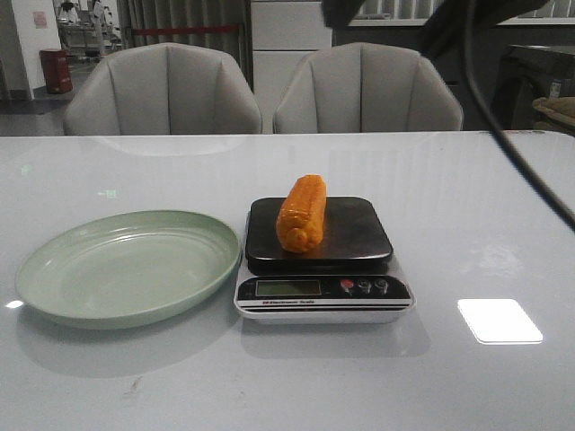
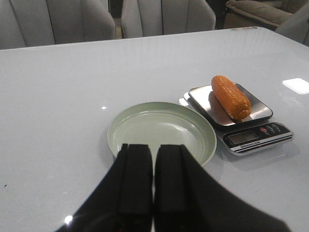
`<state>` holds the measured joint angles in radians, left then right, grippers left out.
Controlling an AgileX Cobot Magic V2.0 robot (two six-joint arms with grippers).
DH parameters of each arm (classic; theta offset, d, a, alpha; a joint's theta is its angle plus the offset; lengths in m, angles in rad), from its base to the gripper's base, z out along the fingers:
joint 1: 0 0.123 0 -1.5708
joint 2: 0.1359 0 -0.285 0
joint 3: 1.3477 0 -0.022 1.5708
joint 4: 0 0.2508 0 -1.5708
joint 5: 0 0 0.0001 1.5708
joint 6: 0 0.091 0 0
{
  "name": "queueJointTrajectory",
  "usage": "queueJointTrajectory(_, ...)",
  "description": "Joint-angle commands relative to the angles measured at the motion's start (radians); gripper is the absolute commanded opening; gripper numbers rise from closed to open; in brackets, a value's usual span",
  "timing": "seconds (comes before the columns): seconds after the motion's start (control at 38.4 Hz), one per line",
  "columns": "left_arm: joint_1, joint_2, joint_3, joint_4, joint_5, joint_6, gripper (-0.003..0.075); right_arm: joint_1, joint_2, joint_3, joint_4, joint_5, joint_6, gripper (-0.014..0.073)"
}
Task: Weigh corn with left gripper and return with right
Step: 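Lower the right gripper over the corn on the scale and close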
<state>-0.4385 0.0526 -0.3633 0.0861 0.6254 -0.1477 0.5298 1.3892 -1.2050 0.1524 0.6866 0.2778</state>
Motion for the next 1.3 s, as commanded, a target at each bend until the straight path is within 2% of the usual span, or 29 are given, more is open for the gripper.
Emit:
queueJointTrajectory(0.0,0.002,0.014,-0.027,0.003,-0.085,0.0,0.0125,0.02,0.067,-0.136,-0.072,0.017,0.107,0.0594)
queueJointTrajectory(0.21,0.002,0.014,-0.027,0.003,-0.085,0.0,0.0125,0.078,0.259,-0.313,-0.298,0.171,0.352,0.0594)
queueJointTrajectory(0.39,0.002,0.014,-0.027,0.003,-0.085,0.0,0.0125,0.086,0.394,-0.391,-0.301,0.197,0.444,0.0594)
queueJointTrajectory(0.7,0.002,0.014,-0.027,0.003,-0.085,0.0,0.0125,0.085,0.544,-0.486,-0.296,0.221,0.463,0.0594)
queueJointTrajectory(0.94,0.002,0.014,-0.027,0.003,-0.085,0.0,0.0125,0.077,0.62,-0.493,-0.29,0.269,0.479,0.0583)
queueJointTrajectory(1.02,0.002,0.014,-0.027,0.003,-0.085,0.0,0.0125,0.073,0.635,-0.493,-0.277,0.281,0.479,0.0515)
queueJointTrajectory(1.17,0.002,0.014,-0.027,0.003,-0.085,0.0,0.0125,0.073,0.635,-0.539,-0.253,0.29,0.479,0.0201)
queueJointTrajectory(1.22,0.002,0.014,-0.027,0.003,-0.085,0.0,0.0125,0.079,0.635,-0.576,-0.242,0.298,0.479,0.0124)
queueJointTrajectory(1.28,0.002,0.014,-0.027,0.003,-0.085,0.0,0.0125,0.089,0.635,-0.618,-0.229,0.308,0.476,0.0141)
